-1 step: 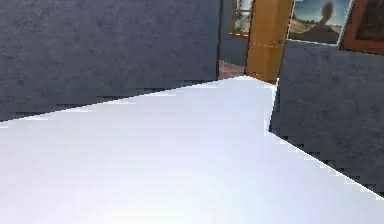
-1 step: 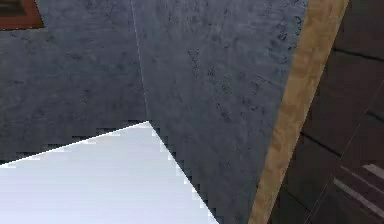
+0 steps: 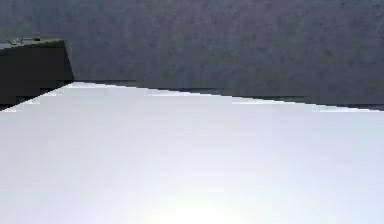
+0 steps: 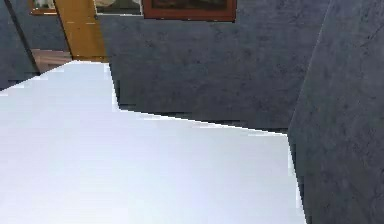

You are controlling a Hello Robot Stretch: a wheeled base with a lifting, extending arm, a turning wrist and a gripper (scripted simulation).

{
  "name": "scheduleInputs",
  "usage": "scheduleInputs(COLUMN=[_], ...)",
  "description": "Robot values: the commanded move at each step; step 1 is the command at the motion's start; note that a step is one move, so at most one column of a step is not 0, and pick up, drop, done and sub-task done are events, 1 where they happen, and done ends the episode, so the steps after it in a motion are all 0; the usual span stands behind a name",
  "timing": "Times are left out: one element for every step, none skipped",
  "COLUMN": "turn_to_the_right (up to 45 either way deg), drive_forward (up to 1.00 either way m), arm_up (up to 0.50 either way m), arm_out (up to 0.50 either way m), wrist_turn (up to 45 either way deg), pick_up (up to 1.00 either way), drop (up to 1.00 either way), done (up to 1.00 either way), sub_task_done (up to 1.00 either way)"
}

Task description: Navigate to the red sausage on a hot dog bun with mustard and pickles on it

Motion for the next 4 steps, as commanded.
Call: scheduleInputs(turn_to_the_right=[-45.0,-24.0,0.0,-3.0], drive_forward=[0.0,0.0,1.0,0.0], arm_up=[0.0,0.0,0.0,0.0], arm_out=[0.0,0.0,0.0,0.0], wrist_turn=[0.0,0.0,0.0,0.0], pick_up=[0.0,0.0,0.0,0.0], drop=[0.0,0.0,0.0,0.0], done=[0.0,0.0,0.0,0.0], sub_task_done=[0.0,0.0,0.0,0.0])
